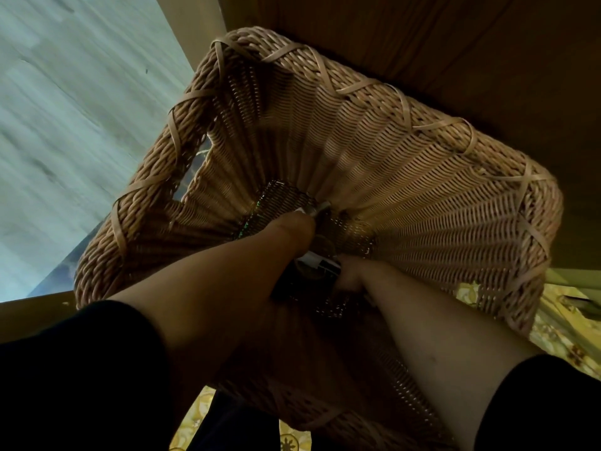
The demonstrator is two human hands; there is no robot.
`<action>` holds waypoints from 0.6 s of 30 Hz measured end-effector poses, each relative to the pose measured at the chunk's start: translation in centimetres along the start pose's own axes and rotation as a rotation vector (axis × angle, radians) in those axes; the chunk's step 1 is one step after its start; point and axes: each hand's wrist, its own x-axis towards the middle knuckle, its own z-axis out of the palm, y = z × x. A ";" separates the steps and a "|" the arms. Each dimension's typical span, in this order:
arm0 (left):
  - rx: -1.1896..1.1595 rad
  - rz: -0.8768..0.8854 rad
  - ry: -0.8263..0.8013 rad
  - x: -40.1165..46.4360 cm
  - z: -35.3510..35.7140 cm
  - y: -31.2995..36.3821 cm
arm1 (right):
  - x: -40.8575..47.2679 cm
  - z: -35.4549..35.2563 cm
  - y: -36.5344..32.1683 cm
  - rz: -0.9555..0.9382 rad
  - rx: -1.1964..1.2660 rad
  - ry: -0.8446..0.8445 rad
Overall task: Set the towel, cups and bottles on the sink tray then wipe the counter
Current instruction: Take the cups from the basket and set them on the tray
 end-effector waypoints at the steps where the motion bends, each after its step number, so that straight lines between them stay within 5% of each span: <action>1: 0.038 0.027 0.006 -0.3 -0.4 0.1 | -0.7 -0.8 -0.1 0.015 0.002 0.004; 8: 0.054 0.189 0.128 -5.5 -6.4 1.1 | -9.6 -7.1 -1.6 -0.008 -0.179 0.096; 18: -0.116 0.187 0.363 -19.0 -12.5 0.0 | -26.1 -12.1 -5.9 -0.158 -0.159 0.353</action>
